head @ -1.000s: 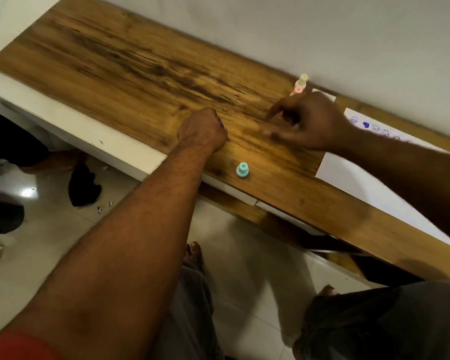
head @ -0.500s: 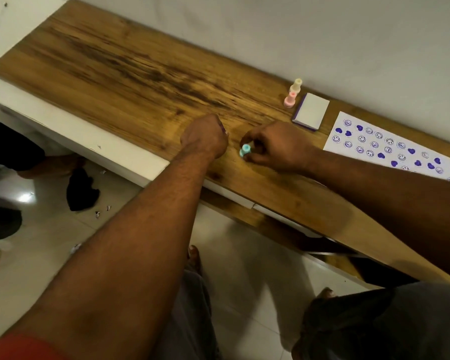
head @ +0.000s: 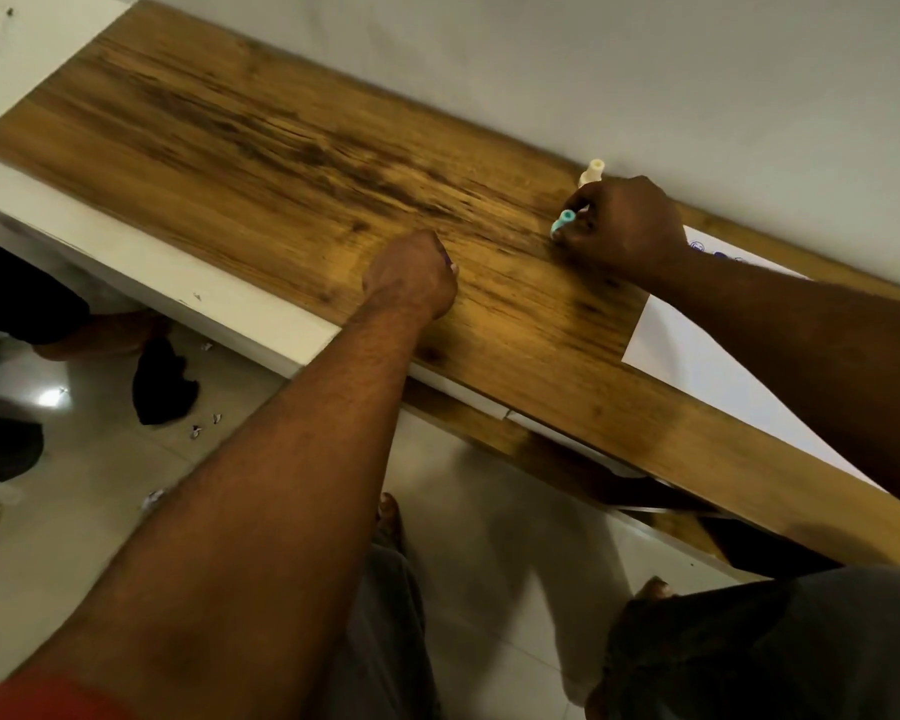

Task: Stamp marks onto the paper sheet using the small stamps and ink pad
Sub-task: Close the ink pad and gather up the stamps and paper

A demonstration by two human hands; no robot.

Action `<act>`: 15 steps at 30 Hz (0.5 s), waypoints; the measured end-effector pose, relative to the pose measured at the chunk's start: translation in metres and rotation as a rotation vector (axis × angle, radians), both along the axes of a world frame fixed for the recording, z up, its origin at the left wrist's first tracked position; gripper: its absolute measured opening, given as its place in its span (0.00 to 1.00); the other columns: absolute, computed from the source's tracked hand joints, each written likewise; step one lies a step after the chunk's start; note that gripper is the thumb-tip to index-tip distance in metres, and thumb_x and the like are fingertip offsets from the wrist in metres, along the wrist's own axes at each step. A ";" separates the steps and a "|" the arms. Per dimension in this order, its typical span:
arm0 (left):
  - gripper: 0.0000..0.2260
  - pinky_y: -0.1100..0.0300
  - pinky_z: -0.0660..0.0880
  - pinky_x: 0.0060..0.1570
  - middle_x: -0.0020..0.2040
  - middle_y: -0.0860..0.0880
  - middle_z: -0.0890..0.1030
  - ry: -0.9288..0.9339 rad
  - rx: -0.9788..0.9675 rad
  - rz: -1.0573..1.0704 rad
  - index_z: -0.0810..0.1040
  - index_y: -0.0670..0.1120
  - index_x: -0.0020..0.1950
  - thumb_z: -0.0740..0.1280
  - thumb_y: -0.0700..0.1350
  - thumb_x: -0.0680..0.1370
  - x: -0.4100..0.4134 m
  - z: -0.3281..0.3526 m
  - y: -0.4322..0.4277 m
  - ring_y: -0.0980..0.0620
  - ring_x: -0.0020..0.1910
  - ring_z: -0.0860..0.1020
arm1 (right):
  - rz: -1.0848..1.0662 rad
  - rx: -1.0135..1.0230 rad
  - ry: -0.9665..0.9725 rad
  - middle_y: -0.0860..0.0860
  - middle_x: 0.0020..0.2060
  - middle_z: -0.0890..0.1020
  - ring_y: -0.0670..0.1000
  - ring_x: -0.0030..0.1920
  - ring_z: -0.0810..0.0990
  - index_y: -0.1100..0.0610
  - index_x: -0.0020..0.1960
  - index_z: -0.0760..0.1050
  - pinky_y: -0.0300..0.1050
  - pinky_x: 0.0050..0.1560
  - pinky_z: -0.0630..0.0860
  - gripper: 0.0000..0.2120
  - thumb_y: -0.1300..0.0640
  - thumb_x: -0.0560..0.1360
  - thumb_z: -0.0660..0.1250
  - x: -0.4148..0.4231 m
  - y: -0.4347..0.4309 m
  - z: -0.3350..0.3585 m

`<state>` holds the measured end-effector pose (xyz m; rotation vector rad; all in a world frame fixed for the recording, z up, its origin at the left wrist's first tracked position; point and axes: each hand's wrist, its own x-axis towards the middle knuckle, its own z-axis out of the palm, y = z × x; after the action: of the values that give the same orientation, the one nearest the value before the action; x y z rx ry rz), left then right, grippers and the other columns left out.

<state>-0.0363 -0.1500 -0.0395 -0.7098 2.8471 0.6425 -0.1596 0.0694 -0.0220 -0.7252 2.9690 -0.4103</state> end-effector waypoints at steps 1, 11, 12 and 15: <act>0.16 0.52 0.73 0.55 0.63 0.43 0.81 0.000 -0.002 -0.001 0.79 0.46 0.66 0.69 0.53 0.83 0.000 0.000 0.000 0.42 0.63 0.79 | 0.000 -0.002 0.001 0.51 0.53 0.86 0.54 0.52 0.83 0.50 0.61 0.83 0.44 0.44 0.75 0.19 0.41 0.75 0.72 0.000 0.001 0.000; 0.14 0.52 0.72 0.52 0.61 0.44 0.82 -0.006 -0.011 -0.002 0.79 0.48 0.65 0.69 0.54 0.83 -0.001 -0.002 0.001 0.43 0.61 0.79 | -0.028 0.000 0.005 0.53 0.54 0.86 0.55 0.53 0.83 0.52 0.63 0.82 0.51 0.52 0.81 0.21 0.41 0.75 0.72 0.003 0.006 0.005; 0.15 0.53 0.71 0.52 0.62 0.44 0.81 -0.006 -0.011 -0.005 0.79 0.48 0.65 0.69 0.54 0.83 -0.001 -0.003 0.000 0.43 0.62 0.79 | -0.016 -0.016 0.021 0.53 0.53 0.86 0.55 0.53 0.83 0.51 0.63 0.82 0.52 0.52 0.81 0.21 0.40 0.75 0.72 0.004 0.007 0.006; 0.16 0.52 0.72 0.54 0.62 0.44 0.81 -0.004 -0.013 -0.012 0.78 0.47 0.66 0.68 0.54 0.83 -0.002 -0.005 0.000 0.43 0.62 0.79 | -0.009 -0.102 0.113 0.51 0.49 0.86 0.53 0.51 0.83 0.49 0.60 0.84 0.49 0.50 0.80 0.22 0.35 0.74 0.71 0.004 0.011 0.012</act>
<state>-0.0386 -0.1499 -0.0441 -0.6941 2.8524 0.6211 -0.1554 0.0804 -0.0097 -0.7692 3.0772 -0.5429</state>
